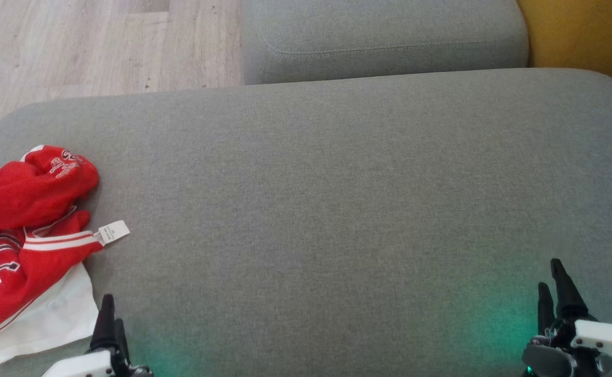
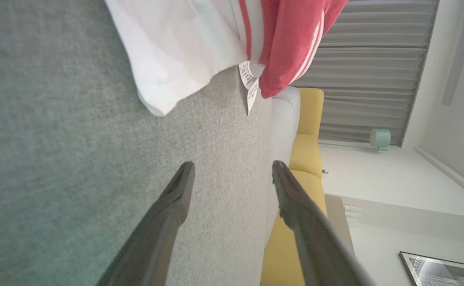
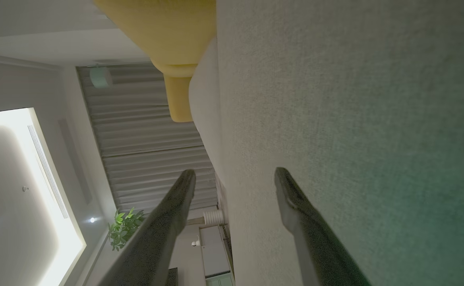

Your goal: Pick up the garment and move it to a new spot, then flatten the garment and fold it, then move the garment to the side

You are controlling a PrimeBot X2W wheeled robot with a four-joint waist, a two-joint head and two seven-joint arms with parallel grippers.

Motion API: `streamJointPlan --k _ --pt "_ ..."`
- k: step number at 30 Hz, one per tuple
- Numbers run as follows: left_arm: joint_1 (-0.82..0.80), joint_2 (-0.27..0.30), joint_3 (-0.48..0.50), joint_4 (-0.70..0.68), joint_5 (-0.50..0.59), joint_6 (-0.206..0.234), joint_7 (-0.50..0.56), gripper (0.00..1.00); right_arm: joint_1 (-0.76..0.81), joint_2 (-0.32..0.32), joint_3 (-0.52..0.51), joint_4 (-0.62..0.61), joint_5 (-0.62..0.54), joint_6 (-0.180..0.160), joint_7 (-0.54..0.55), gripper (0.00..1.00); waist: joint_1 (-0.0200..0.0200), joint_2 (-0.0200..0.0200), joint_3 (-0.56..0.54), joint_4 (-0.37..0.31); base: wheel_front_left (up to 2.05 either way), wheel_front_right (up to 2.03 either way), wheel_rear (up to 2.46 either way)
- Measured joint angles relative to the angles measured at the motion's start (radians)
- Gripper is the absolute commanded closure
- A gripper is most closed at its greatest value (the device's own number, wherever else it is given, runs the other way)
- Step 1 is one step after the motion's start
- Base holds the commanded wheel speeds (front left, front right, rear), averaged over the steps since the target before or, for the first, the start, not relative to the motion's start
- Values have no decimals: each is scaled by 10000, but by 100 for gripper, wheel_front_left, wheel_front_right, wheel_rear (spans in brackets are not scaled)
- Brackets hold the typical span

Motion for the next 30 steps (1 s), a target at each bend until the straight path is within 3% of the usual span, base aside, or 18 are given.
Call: streamJointPlan --k 20,30 --pt "-439 96 -297 -58 1248 0 -571 0 -569 -125 408 -59 -920 0 -583 0 0 0 61 1 0 0 0" --pt "-534 282 -523 -56 2932 0 -882 0 -826 -261 650 -29 -2349 2 -899 0 0 0 77 10 0 0 0"
